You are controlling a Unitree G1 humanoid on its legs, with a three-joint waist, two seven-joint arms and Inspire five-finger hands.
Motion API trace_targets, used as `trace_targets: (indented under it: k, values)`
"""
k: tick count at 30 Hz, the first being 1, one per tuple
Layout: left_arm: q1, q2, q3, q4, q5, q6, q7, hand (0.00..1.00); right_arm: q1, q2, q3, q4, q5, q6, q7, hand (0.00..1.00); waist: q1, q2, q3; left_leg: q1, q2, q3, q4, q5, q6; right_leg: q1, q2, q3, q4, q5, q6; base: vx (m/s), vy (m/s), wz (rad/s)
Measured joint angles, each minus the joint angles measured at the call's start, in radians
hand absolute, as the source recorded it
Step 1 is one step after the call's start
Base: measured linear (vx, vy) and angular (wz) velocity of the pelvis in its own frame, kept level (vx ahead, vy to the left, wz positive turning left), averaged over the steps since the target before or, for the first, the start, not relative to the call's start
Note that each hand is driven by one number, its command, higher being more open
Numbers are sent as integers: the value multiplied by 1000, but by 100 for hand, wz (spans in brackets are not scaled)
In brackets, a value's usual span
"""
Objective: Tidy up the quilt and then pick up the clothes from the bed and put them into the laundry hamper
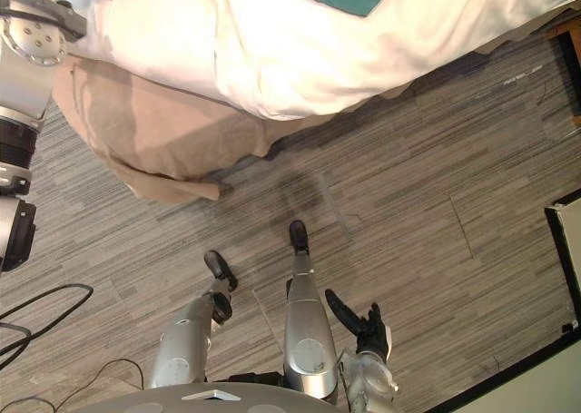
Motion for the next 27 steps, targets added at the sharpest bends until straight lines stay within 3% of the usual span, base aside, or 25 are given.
trace_targets:
  k: [4,5,6,7,8,9,11,12,13,14,15,16,18,19,22,23,26,27]
  values:
    - [6,0,-35,-3,-8,-31,-94,0,31,-7,34,-93,2,-3,10,100,20,-1,0,0,32,41,79,-15,-9,-1,12,8,45,1,0,131,6,-10]
    - [26,0,-40,-9,-12,-40,-115,0,32,-9,44,-111,1,0,17,100,21,-3,0,-52,73,61,248,-31,-20,19,3,9,55,1,-1,118,-11,8]
    - [51,0,-43,-23,-12,-51,-130,0,31,-13,55,-118,0,0,22,100,20,-7,0,-97,102,86,296,-74,-24,37,-3,11,61,1,-1,169,-26,16]
    - [67,1,-76,-39,-14,-57,-146,0,37,-25,63,-122,-1,-1,29,100,22,10,-9,-68,83,96,23,1,3,55,4,2,71,-5,6,136,-14,-2]
    - [81,6,-94,-56,-14,-57,-157,0,38,-33,66,-124,-3,-1,37,100,29,19,-11,-46,85,101,-96,147,15,62,18,2,92,-23,20,160,59,5]
    - [116,5,-122,-98,-15,-62,-172,0,42,-22,71,-131,-4,1,44,100,26,3,-17,3,52,110,-157,217,47,69,6,-12,153,-64,33,146,116,14]
    - [176,25,-187,-176,-39,-81,-201,0,58,-24,72,-153,-10,3,55,100,23,5,-16,57,43,90,-169,218,57,65,-8,-38,247,-107,34,166,68,38]
    - [238,47,-217,-224,-44,-86,-215,0,65,-21,76,-159,-13,2,66,100,26,2,-18,99,39,83,-169,216,56,94,-6,-57,227,-157,9,160,-27,34]
    - [310,79,-229,-266,-47,-91,-238,0,68,-23,90,-157,-20,0,77,100,19,-2,-31,136,28,67,-166,210,54,126,-6,-76,150,-161,2,108,-50,25]
    - [344,92,-230,-286,-49,-93,-249,0,70,-24,95,-154,-25,0,82,100,16,-5,-41,150,23,55,-163,199,48,140,-8,-79,102,-150,0,123,-88,32]
    - [407,118,-226,-321,-50,-96,-264,0,80,-22,106,-147,-49,1,87,100,6,-22,-65,174,1,44,-152,173,25,166,-10,-79,38,-66,-2,195,-143,38]
    - [535,123,-173,-369,-56,-113,-271,0,79,-54,115,-129,-58,8,107,100,-8,23,-92,189,12,14,-124,129,-10,216,-9,-107,18,-104,15,172,-121,30]
    - [673,131,-122,-421,-74,-120,-290,0,80,-83,121,-99,-92,16,116,100,-10,55,-113,222,30,0,-109,116,-24,267,4,-112,-7,-103,14,185,-107,-5]
    - [814,132,-65,-474,-100,-130,-305,0,85,-99,118,-66,-103,30,122,100,-13,76,-129,267,46,-10,-110,104,-32,313,20,-112,-13,-107,8,198,-118,-20]
    - [1054,129,26,-587,-166,-138,-316,0,91,-106,108,3,-132,54,124,100,-18,83,-157,323,62,-48,-108,87,-55,372,34,-133,-12,-119,-12,134,-73,-1]
    - [1171,116,67,-636,-208,-149,-327,100,100,-109,106,32,-133,66,124,100,-14,84,-182,336,66,-68,-108,79,-64,388,39,-139,-11,-124,-18,114,-30,12]
    - [1456,19,142,-671,-330,-155,-360,100,105,-102,106,87,-195,81,129,100,17,61,-253,364,64,-85,-103,63,-70,425,42,-158,-10,-128,-25,111,5,15]
    - [1490,-2,148,-660,-355,-155,-367,100,104,-102,106,97,-210,82,131,100,25,56,-260,375,65,-87,-98,53,-72,438,42,-159,-10,-133,-30,92,37,14]
